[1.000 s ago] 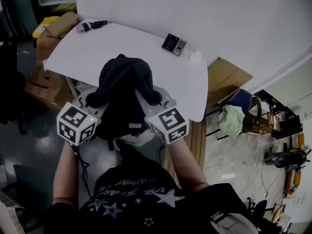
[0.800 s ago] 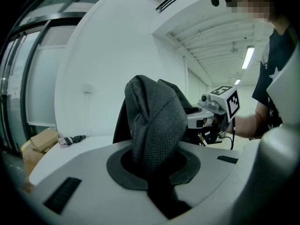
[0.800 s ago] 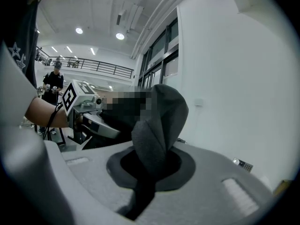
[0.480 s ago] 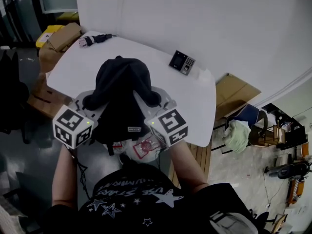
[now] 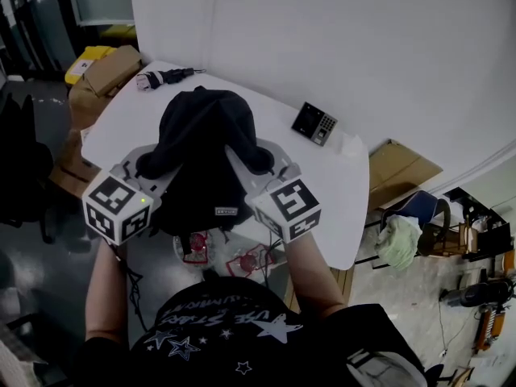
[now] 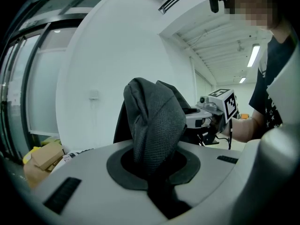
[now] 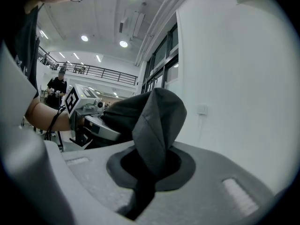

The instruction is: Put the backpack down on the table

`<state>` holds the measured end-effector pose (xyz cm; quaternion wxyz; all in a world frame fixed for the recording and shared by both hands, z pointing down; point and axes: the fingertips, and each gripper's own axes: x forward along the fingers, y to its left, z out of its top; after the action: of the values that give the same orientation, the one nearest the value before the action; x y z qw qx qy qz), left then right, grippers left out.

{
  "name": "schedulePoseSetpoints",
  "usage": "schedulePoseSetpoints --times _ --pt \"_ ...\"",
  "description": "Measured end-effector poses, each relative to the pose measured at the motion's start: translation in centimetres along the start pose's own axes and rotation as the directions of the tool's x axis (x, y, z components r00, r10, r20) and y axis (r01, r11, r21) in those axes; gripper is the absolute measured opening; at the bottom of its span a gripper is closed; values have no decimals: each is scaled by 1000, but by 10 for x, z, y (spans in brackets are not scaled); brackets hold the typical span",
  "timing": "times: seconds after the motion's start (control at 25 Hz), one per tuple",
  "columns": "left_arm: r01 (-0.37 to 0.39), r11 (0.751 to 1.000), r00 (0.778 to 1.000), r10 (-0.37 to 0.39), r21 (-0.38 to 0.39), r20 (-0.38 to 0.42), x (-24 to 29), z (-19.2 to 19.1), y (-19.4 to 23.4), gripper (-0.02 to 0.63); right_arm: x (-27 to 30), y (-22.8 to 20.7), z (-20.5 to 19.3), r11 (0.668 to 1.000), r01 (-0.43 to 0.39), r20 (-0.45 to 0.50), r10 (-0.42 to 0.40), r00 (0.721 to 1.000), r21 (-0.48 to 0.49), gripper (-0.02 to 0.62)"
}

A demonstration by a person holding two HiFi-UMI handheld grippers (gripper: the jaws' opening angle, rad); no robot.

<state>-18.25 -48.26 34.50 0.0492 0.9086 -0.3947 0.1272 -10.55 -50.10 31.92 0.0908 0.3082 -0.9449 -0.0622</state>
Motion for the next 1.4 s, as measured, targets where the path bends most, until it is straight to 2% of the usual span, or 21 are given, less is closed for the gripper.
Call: schedulePoseSetpoints --times 0.12,0.28,0.68,1.08,1.4 --pt "-23 1000 999 22 10 33 13 6 21 57 18 -16 6 1000 3 27 -3 1000 -27 20" --pt "-46 999 998 46 19 43 35 11 48 57 44 -42 4 998 14 18 -13 1000 -60 20" --pt "-43 997 998 41 57 38 83 -4 85 57 77 -80 -25 998 62 -17 -63 998 -31 20" --pt "-7 999 999 5 50 36 92 -24 89 58 81 -80 -43 998 50 -25 -51 998 -22 21" --pt "-20 996 996 12 90 86 90 -34 91 59 86 -75 -48 998 50 -25 -51 998 -41 34"
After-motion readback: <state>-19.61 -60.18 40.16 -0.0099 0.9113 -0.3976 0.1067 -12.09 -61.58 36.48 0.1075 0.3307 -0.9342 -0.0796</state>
